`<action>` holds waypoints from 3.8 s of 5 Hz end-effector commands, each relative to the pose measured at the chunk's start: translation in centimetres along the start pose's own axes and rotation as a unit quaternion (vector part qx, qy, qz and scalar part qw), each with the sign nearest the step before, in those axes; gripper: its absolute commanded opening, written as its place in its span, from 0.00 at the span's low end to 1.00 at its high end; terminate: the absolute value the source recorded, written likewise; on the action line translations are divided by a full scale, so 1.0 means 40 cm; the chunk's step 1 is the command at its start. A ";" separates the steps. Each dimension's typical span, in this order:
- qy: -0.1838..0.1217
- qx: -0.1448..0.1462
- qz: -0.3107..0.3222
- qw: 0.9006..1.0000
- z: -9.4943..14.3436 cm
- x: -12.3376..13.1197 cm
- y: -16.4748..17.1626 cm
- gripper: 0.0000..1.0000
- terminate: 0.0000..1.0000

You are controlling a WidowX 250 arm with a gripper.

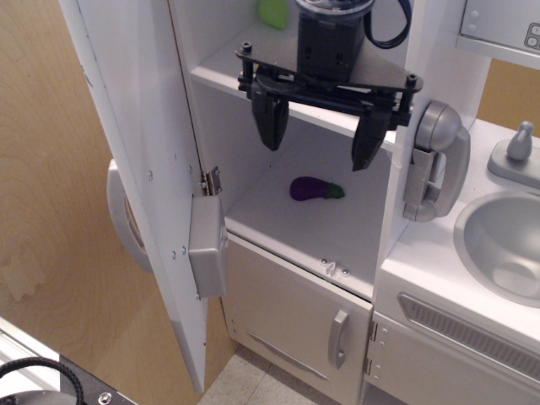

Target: Close fridge

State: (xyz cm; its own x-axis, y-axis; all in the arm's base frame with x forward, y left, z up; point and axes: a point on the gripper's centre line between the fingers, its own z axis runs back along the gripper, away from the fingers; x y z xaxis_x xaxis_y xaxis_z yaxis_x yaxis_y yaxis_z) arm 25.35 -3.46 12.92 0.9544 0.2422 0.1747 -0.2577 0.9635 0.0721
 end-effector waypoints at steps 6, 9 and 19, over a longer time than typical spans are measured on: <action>0.026 -0.051 -0.032 0.998 0.047 -0.216 0.169 1.00 0.00; 0.030 -0.074 -0.126 0.989 0.045 -0.203 0.330 1.00 0.00; -0.025 -0.077 -0.069 0.994 -0.026 0.152 0.166 1.00 0.00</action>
State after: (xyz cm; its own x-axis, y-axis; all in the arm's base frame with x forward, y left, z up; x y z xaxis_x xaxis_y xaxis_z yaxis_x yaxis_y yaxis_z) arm 28.57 3.72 11.98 0.9778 0.1116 0.1772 -0.1028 0.9930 -0.0582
